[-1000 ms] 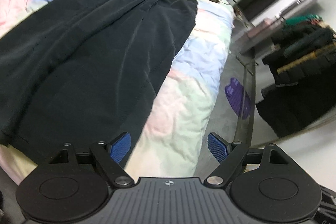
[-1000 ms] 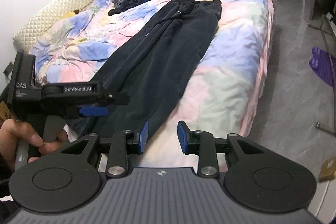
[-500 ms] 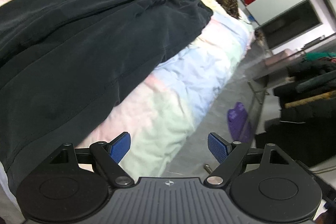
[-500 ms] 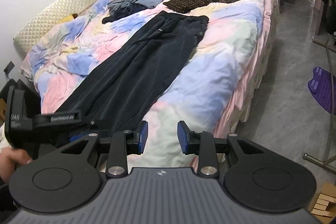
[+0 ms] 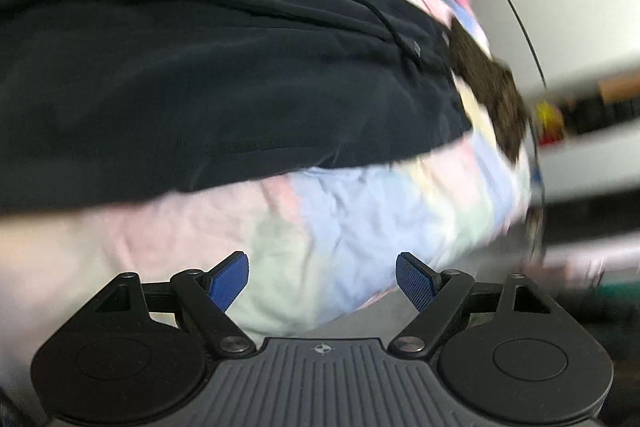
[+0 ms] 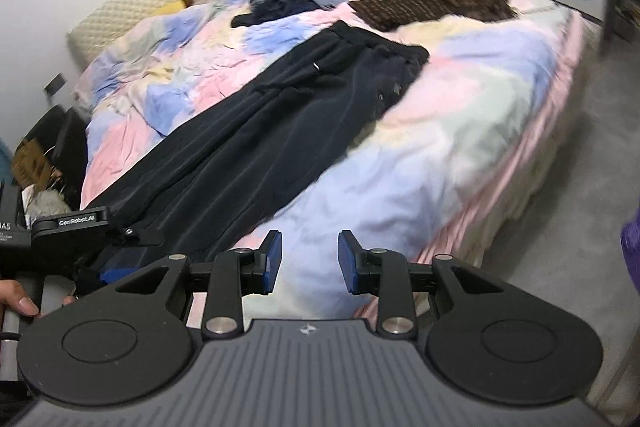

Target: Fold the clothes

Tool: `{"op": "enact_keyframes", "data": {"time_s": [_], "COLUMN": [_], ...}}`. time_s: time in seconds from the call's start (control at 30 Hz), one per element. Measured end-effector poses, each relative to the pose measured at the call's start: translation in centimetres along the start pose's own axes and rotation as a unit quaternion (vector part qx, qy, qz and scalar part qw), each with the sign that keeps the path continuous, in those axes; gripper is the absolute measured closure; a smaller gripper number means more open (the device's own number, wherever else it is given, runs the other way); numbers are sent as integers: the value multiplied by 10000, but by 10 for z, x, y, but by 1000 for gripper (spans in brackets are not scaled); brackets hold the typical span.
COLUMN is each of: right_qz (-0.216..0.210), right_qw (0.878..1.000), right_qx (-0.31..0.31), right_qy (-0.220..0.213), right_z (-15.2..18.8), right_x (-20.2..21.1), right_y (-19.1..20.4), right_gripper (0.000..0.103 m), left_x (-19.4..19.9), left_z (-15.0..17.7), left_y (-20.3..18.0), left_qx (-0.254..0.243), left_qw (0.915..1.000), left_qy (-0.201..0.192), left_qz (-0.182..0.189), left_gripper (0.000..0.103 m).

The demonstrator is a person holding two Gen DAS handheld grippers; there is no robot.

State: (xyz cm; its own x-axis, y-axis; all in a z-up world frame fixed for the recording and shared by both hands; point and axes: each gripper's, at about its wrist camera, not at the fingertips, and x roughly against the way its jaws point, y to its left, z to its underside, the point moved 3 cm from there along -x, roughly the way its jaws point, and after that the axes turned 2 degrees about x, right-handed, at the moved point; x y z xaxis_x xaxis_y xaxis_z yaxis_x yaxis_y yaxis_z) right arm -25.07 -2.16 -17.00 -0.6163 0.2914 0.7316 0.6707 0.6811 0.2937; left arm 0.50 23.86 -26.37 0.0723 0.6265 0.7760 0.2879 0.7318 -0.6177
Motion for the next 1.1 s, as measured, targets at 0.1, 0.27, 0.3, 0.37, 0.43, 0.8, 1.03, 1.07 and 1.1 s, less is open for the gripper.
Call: {"op": "enact_keyframes", "data": {"time_s": [0.1,0.27,0.3,0.37,0.43,0.8,1.03,1.07,1.1], "right_qz": [-205,-339,-377,-398,-395,176,408,420,428], "right_qw": [9994,9979,9976,9970,9966,9835,9689,9678,9666], "right_qx": [278,436,417,363,254,-1248,-2112,-2168,-2224], "right_qy": [33,337,398,549,671,1301,1221,1206,1196], "right_z": [-23,-57,-65,-81,-96,-195,-246,-254,-262], "right_x": [-10,-43,-53,-76,-97,-207,-267,-278,-291], "right_y": [-23,-51,-55,-63,-71,-149,-205,-213,-220], "right_gripper": [70,70,70,70,70,59,36,31,31], "left_x": [-4,-10,-13,-18,-24,-54,-49,-48,-47], "left_z": [4,6,6,10,14,17,-14,-18,-21], "left_y": [6,50,64,97,129,191,164,158,154], "left_qx": [716,2242,2604,3421,4179,5880,5516,5516,5560], "left_qw": [9971,9723,9625,9339,8980,7702,7984,7966,7911], "left_qy": [-246,-648,-754,-1044,-1367,-2438,-2244,-2252,-2295], "left_qz": [-115,-129,-135,3,182,398,-893,-1021,-1111], "left_gripper": [20,19,18,18,18,38,97,98,98]}}
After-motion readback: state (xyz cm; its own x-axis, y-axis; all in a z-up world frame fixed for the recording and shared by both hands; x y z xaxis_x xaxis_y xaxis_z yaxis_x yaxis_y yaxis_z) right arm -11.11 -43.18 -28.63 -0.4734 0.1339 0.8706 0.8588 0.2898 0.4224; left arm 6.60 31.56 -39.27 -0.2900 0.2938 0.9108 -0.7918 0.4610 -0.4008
